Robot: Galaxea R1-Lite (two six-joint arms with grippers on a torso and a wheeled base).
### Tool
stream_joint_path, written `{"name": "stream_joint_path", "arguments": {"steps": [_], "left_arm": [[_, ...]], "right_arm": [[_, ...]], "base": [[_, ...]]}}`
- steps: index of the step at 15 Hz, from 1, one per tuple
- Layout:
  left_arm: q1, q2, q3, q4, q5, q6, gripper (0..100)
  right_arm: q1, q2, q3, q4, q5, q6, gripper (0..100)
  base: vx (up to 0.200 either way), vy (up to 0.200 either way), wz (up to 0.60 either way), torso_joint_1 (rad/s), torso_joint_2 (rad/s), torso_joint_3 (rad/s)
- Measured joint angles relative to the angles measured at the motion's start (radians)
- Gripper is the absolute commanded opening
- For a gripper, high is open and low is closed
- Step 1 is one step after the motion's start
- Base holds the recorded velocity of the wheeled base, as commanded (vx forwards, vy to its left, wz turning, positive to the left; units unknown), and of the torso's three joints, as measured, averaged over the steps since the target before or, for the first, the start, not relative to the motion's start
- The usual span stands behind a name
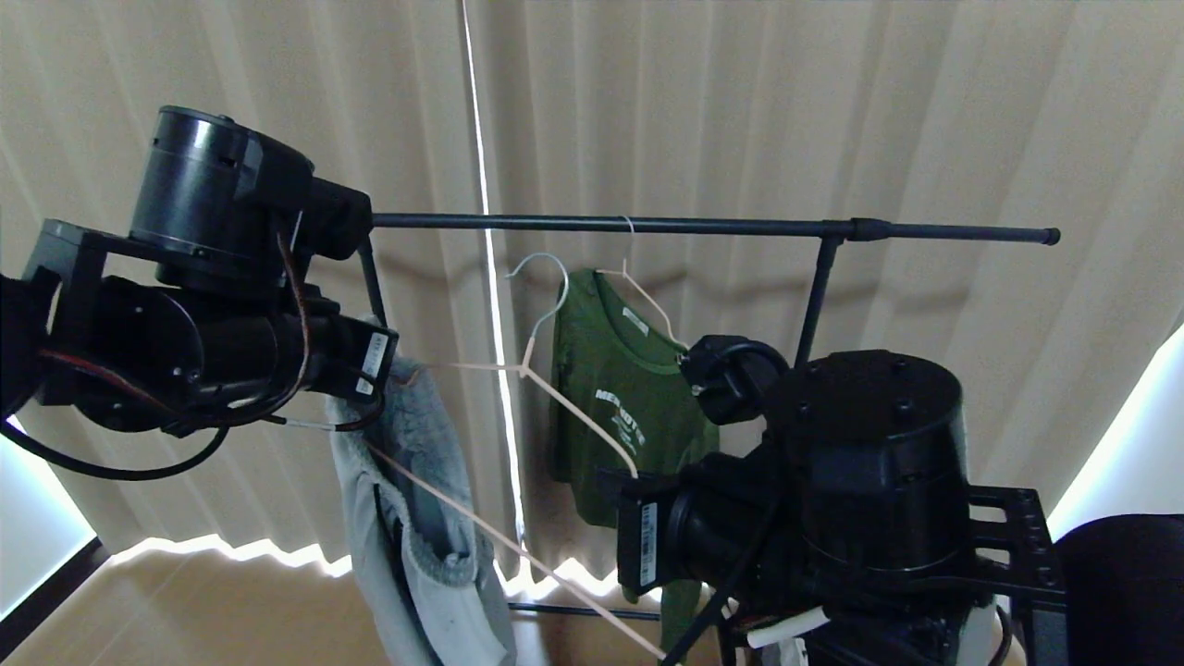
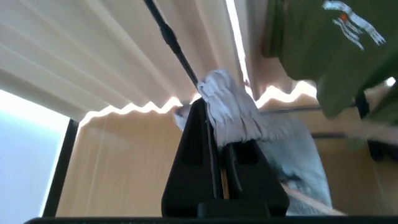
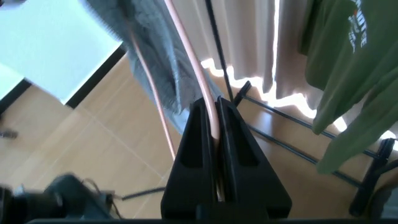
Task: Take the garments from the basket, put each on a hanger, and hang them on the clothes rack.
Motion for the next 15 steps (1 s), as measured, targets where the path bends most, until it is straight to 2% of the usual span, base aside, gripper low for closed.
{"name": "stream_joint_path", "arguments": {"steps": [5,9,12,15], "left_arm": [[-0.101,-0.026,-0.088,0.113,0.000,-0.092,0],[-0.229,-0.027,-0.185,0.197,-0.001,-0.190,0],[-0.273,-0.027,-0.199,0.202,-0.005,-0.189,0],[-0.283,-0.024,-0.191,0.166,-0.015,-0.188,0]], "right_arm": [[-0.005,0.046,-0.040,-0.003,-0.007,0.001,0],[-0.019,0.063,-0.056,-0.003,-0.009,0.002,0],[-0.060,0.054,-0.041,0.000,-0.008,-0.009,0],[-0.126,0.028,-0.014,-0.019,0.003,-0.066,0]], "base": [[0.000,0.000,0.00,0.000,0.00,0.000],[0.000,0.000,0.00,0.000,0.00,0.000],[0.000,0.000,0.00,0.000,0.00,0.000],[0.000,0.000,0.00,0.000,0.00,0.000]]}}
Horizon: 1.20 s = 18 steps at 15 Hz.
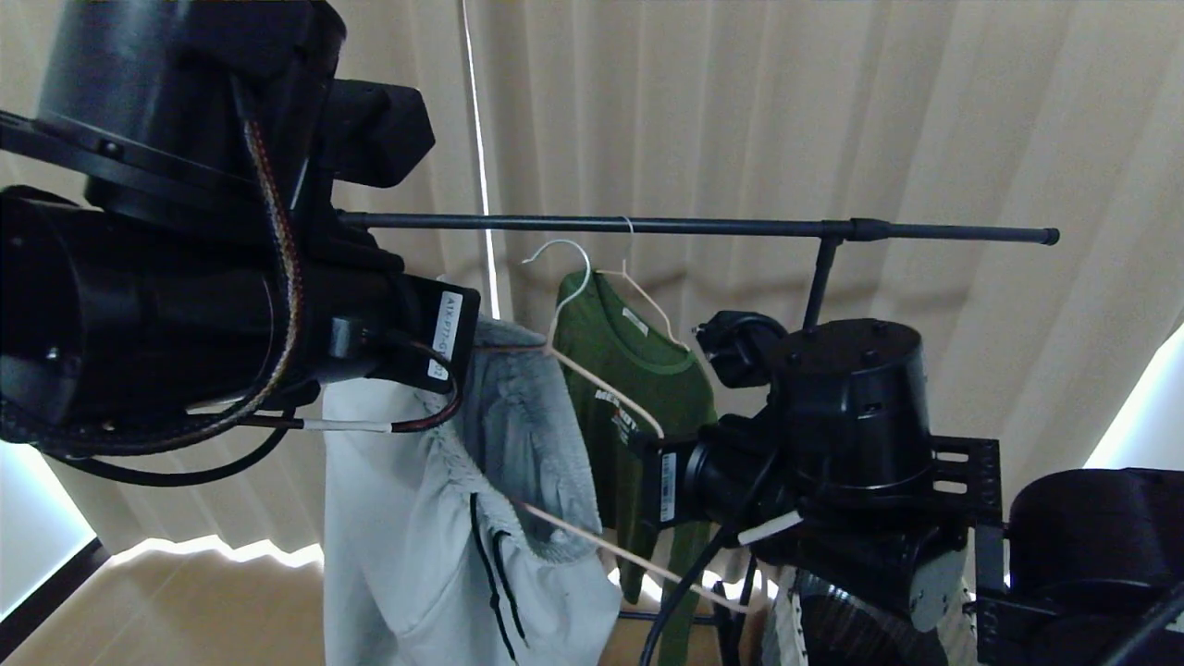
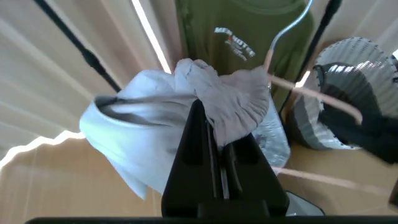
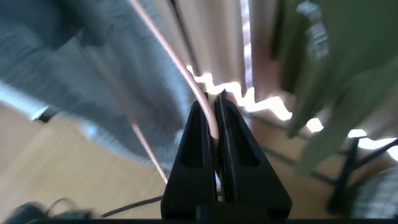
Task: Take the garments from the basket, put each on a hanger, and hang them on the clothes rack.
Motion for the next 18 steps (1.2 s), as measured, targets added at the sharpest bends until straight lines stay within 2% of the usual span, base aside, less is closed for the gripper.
{"name": "stream_joint_path", "arguments": {"steps": [2,5,7,11,12,18], "left_arm": [[-0.015,0.005,0.019,-0.025,-0.002,0.004,0],[-0.035,0.013,0.040,-0.030,-0.002,0.006,0],[-0.059,0.016,0.043,-0.050,-0.002,0.006,0],[-0.100,0.017,0.052,-0.077,-0.015,0.006,0],[-0.105,0.017,0.064,-0.101,-0.047,0.007,100],[-0.109,-0.022,0.132,-0.120,-0.066,0.046,100]], "right_arm": [[-0.038,-0.015,0.008,-0.063,0.014,-0.045,0],[-0.064,-0.049,0.051,-0.171,0.091,-0.133,0],[-0.079,-0.065,0.075,-0.222,0.106,-0.173,0],[-0.098,-0.079,0.119,-0.278,0.150,-0.193,0],[-0.098,-0.080,0.125,-0.287,0.151,-0.195,0],[-0.133,-0.084,0.128,-0.292,0.151,-0.201,0]], "base": [[0.000,0.000,0.00,0.000,0.00,0.000],[0.000,0.000,0.00,0.000,0.00,0.000],[0.000,0.000,0.00,0.000,0.00,0.000],[0.000,0.000,0.00,0.000,0.00,0.000],[0.000,0.000,0.00,0.000,0.00,0.000],[0.000,0.000,0.00,0.000,0.00,0.000]]}}
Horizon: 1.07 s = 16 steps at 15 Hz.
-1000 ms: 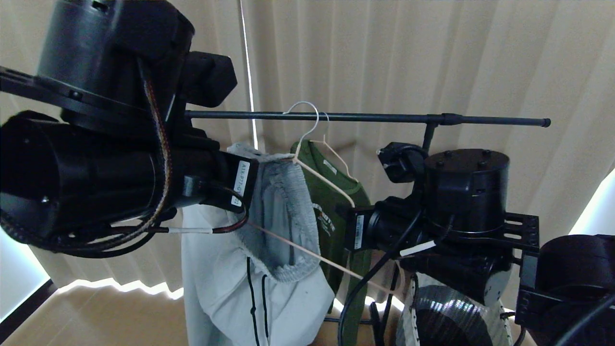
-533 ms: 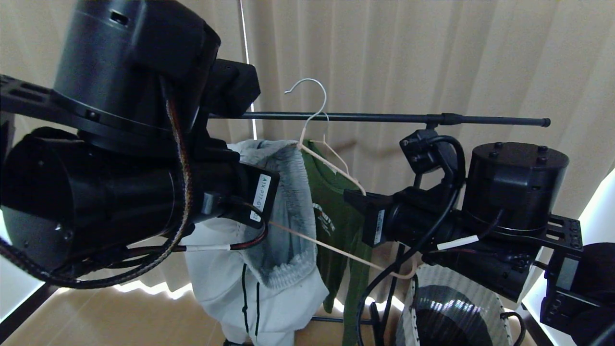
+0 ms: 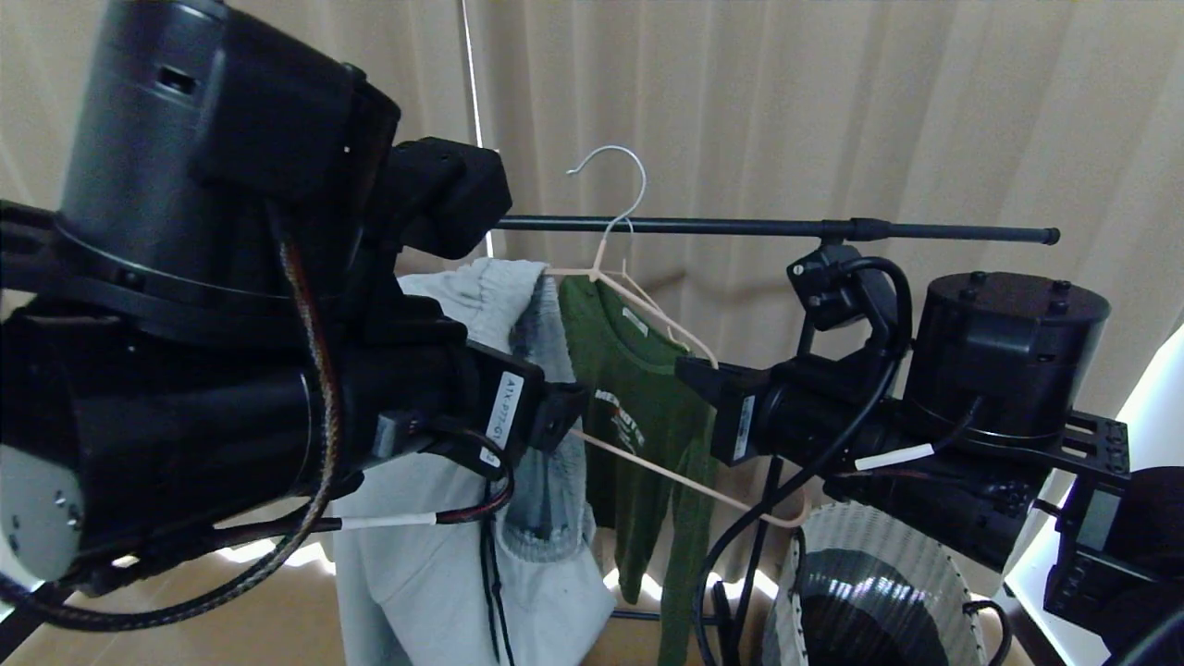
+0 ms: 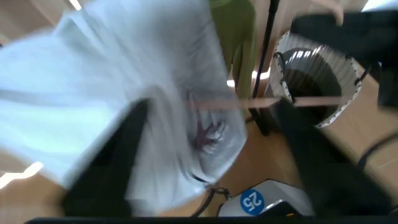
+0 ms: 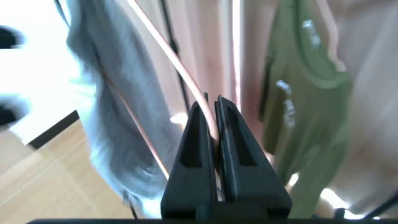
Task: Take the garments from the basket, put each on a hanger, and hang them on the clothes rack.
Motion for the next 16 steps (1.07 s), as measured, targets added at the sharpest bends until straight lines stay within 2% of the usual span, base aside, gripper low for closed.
{"name": "stream_joint_path", "arguments": {"steps": [3,5,8,11,13,15,16], "left_arm": [[0.005,-0.046,0.041,-0.030,0.000,0.008,100],[0.017,-0.084,0.079,-0.090,0.001,0.023,100],[0.060,-0.138,0.148,-0.241,0.000,0.126,100],[0.113,-0.163,0.260,-0.464,-0.029,0.265,100],[0.156,-0.169,0.325,-0.548,-0.104,0.328,100],[0.229,-0.177,0.371,-0.575,-0.258,0.430,100],[0.271,-0.183,0.387,-0.579,-0.360,0.506,100]], "right_arm": [[-0.041,-0.013,0.001,0.000,0.004,-0.013,0],[-0.077,-0.030,0.007,-0.001,0.045,-0.016,0],[-0.134,-0.076,0.028,0.001,0.114,-0.068,0],[-0.203,-0.118,0.048,0.020,0.185,-0.144,0],[-0.241,-0.141,0.072,0.041,0.225,-0.186,0],[-0.256,-0.159,0.104,0.038,0.267,-0.192,0],[-0.259,-0.165,0.119,0.035,0.278,-0.193,0]], "base": [[0.000,0.000,0.00,0.000,0.00,0.000],[0.000,0.000,0.00,0.000,0.00,0.000],[0.000,0.000,0.00,0.000,0.00,0.000],[0.000,0.000,0.00,0.000,0.00,0.000],[0.000,0.000,0.00,0.000,0.00,0.000],[0.000,0.000,0.00,0.000,0.00,0.000],[0.000,0.000,0.00,0.000,0.00,0.000]]}}
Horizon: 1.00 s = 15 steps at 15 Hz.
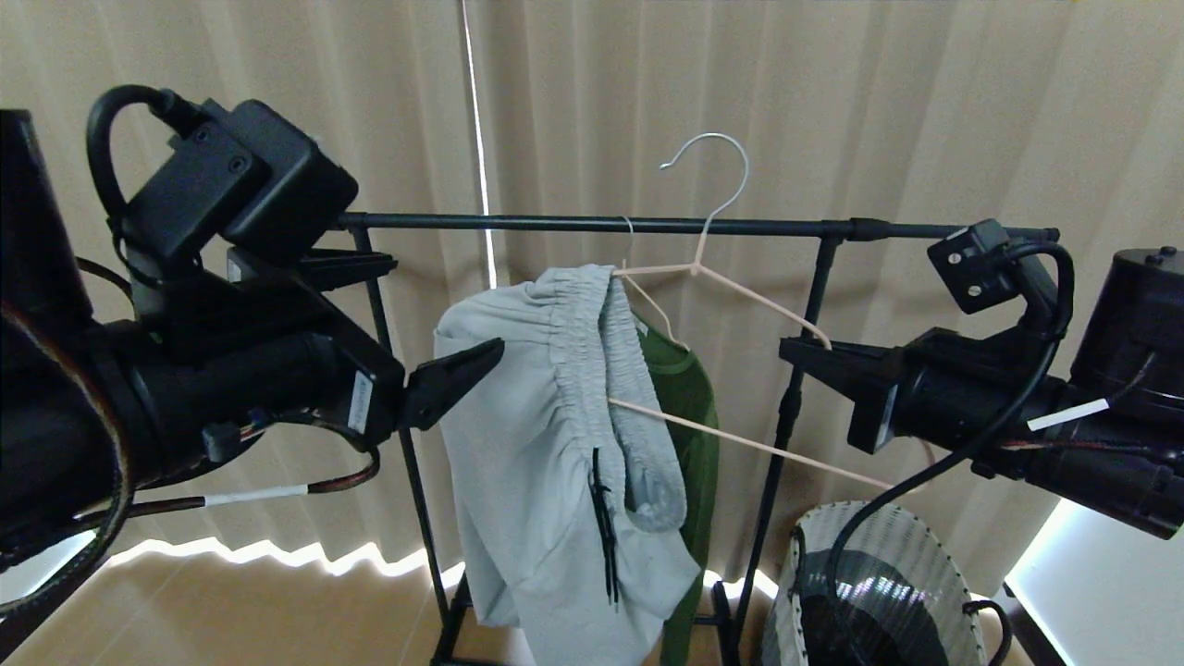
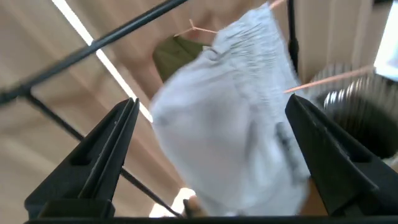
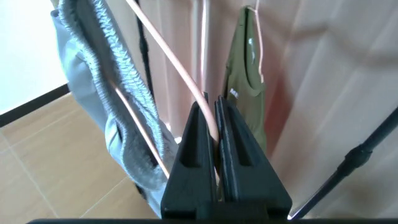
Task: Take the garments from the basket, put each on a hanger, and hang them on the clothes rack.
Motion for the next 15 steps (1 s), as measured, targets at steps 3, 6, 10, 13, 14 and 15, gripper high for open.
{"name": "stream_joint_path", "arguments": {"steps": [3,6,10,13,14,15], "left_arm": [[0.105,-0.009,0.014,-0.006,-0.208,0.234,100],[0.123,0.010,-0.005,-0.007,-0.244,0.290,100],[0.120,0.076,-0.057,-0.008,-0.244,0.293,100],[0.119,0.101,-0.050,-0.006,-0.244,0.294,100],[0.119,0.106,-0.046,-0.007,-0.244,0.294,100],[0.119,0.110,-0.041,-0.007,-0.244,0.296,100]], "right_arm": [[0.001,-0.010,0.023,-0.001,0.025,-0.001,0],[0.032,-0.013,0.027,-0.002,0.038,-0.003,0],[0.099,-0.010,0.027,-0.007,0.039,-0.003,0],[0.142,-0.010,0.028,-0.007,0.038,0.000,0],[0.158,-0.010,0.033,-0.007,0.038,0.000,0],[0.174,-0.011,0.037,-0.007,0.039,0.001,0]], "base": [[0.000,0.000,0.00,0.000,0.00,0.000],[0.000,0.000,0.00,0.000,0.00,0.000],[0.000,0.000,0.00,0.000,0.00,0.000],[0.000,0.000,0.00,0.000,0.00,0.000],[0.000,0.000,0.00,0.000,0.00,0.000],[0.000,0.000,0.00,0.000,0.00,0.000]]}}
